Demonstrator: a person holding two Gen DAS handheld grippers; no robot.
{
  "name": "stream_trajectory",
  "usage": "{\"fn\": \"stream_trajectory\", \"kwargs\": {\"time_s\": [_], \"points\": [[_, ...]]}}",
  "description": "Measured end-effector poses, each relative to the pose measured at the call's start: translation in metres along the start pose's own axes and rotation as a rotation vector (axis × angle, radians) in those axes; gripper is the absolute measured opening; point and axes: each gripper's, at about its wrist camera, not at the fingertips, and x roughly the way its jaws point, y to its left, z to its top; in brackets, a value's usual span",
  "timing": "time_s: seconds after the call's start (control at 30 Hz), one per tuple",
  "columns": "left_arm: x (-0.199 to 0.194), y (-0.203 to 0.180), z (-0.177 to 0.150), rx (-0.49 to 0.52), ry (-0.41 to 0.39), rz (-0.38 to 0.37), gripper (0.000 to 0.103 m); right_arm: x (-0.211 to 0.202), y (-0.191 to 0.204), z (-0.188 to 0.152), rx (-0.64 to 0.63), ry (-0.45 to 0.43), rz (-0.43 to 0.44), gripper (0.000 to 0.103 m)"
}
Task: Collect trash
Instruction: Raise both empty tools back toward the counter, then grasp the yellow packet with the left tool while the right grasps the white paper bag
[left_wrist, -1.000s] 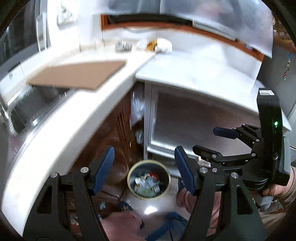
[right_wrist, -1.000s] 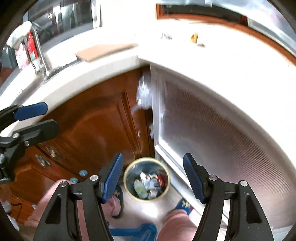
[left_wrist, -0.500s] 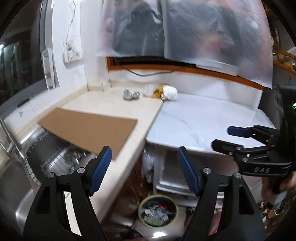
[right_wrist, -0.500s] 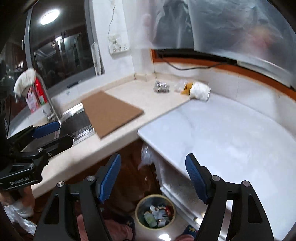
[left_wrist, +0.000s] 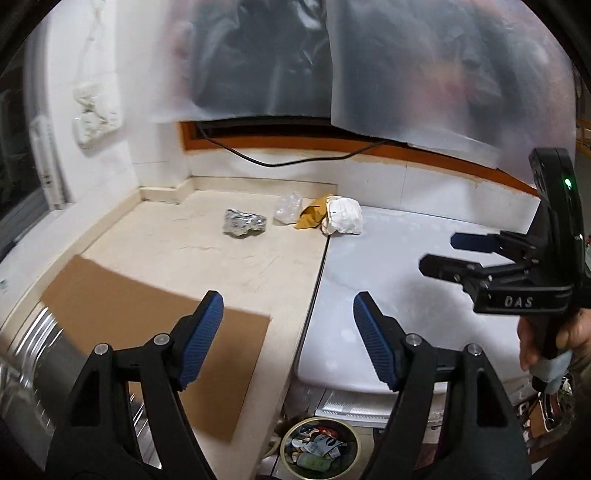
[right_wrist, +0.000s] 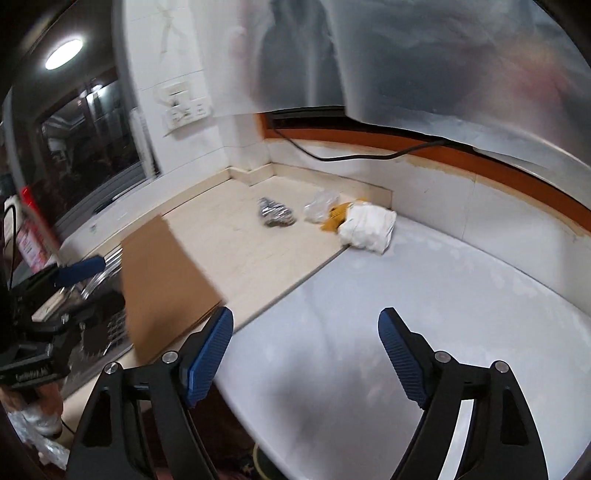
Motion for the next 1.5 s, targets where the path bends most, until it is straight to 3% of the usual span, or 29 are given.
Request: {"fn": "stream_trajectory", "kwargs": {"time_s": [0.17, 0.4, 0.63, 0.8, 0.83, 0.9, 0.97, 1.2, 1.5], "points": [[0.073, -0.006, 0.033, 0.048, 0.056, -0.041, 0.070, 0.057, -0.042, 0.041, 0.057, 0.019, -0.037, 0.083], [0.153, -0.013, 0.072, 0.111, 0.067, -0.051, 0.070, 0.146, -0.093, 0.078, 0.161, 0.070, -0.032, 0.083], [0.202, -0.010, 0.095, 0.104, 0.085, -0.114, 0.070, 0.211, -0.115, 0.084, 0.261, 0.113, 0.037, 0.083], [0.218, -0.012, 0.101, 0.117, 0.086, -0.146, 0.070, 0.239, -0.115, 0.080, 0.248, 0.134, 0.056, 0.081], [0.221, -0.014, 0.101, 0.129, 0.085, -0.154, 0.070, 0.241, -0.116, 0.079, 0.245, 0.134, 0.059, 0.076], [0.222, -0.020, 0.101, 0.158, 0.082, -0.163, 0.070, 0.245, -0.118, 0.075, 0.236, 0.147, 0.078, 0.056], [0.227, -0.027, 0.101, 0.195, 0.081, -0.171, 0.070, 0.241, -0.120, 0.070, 0.217, 0.148, 0.082, 0.049], [0.250, -0.053, 0.101, 0.277, 0.085, -0.192, 0.070, 0.206, -0.140, 0.051, 0.188, 0.154, 0.071, 0.046], [0.305, -0.079, 0.101, 0.309, 0.153, -0.187, 0.070, 0.174, -0.177, 0.036, 0.224, 0.136, 0.053, 0.046]]}}
